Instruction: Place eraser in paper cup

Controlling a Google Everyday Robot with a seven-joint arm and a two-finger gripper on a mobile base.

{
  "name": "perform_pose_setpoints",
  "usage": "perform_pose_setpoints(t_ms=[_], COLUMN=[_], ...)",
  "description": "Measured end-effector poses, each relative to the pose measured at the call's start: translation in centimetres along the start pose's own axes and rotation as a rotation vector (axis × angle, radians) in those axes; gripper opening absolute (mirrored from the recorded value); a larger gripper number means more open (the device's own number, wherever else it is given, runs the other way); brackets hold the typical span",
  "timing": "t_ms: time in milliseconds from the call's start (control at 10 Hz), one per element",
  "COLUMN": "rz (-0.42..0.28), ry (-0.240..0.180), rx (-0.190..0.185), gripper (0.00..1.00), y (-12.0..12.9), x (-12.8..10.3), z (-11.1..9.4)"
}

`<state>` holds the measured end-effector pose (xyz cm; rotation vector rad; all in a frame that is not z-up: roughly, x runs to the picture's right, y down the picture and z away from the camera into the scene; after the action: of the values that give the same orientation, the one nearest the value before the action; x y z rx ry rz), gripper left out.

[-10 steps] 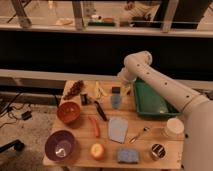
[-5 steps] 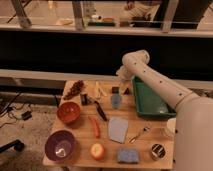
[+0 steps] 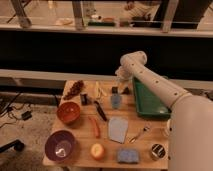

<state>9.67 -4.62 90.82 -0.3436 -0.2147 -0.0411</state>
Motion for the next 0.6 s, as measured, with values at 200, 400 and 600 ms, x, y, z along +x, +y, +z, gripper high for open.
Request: perform_pose_setpoints(t_ms=[200,400,600], rz=[0.008,0.009,0.007], ry=[0.008,0.018,0.026], rx=[0.009,0.018,0.026], gripper=[0.80,0.80,0.80], y=[-0.3,-0.7,-1.2], x=[0.2,0.3,0.2], z=[0.5,0.9,1.2])
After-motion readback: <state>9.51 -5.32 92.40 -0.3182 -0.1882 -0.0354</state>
